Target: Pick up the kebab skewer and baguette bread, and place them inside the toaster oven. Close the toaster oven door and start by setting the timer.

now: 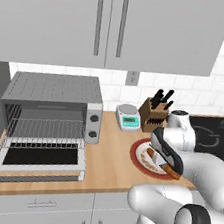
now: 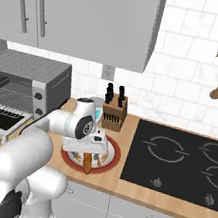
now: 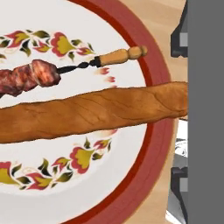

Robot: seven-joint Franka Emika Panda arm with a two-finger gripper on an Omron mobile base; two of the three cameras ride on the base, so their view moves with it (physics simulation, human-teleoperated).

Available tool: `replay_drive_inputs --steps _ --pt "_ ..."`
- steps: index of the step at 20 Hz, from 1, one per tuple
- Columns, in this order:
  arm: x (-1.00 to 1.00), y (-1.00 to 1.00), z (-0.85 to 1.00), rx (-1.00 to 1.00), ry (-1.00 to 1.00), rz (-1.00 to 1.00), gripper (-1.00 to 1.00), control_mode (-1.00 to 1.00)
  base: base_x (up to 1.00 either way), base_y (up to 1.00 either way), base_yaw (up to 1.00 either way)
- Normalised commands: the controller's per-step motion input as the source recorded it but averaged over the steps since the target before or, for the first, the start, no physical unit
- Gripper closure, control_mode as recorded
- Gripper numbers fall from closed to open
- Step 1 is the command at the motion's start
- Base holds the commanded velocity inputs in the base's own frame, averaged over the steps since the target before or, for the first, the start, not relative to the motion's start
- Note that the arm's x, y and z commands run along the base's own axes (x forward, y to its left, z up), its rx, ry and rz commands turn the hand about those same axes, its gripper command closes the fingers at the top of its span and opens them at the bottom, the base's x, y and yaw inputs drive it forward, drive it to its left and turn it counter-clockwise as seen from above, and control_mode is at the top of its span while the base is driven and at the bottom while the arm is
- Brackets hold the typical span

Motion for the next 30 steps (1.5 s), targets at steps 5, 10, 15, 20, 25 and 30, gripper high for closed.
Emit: replay_drive_inputs --steps 5,10,15,20,25,30 --pt "0.21 0.0 -0.27 0.05 0.0 0.0 -1.0 -1.0 0.0 0.0 0.0" --pt "0.19 0.0 -0.23 0.01 0.0 0.0 -1.0 -1.0 0.0 0.0 0.0" --pt "0.14 0.0 -0.2 0.0 0.0 0.0 -1.0 -1.0 0.0 0.0 0.0" --pt "0.02 0.0 -0.13 0.0 0.0 0.0 -1.0 -1.0 0.0 0.0 0.0" --pt "0.0 0.0 -0.12 0.01 0.0 0.0 -1.0 -1.0 0.0 0.0 0.0" --pt "0.0 0.02 -0.14 0.03 0.0 0.0 -1.0 -1.0 0.0 0.0 0.0"
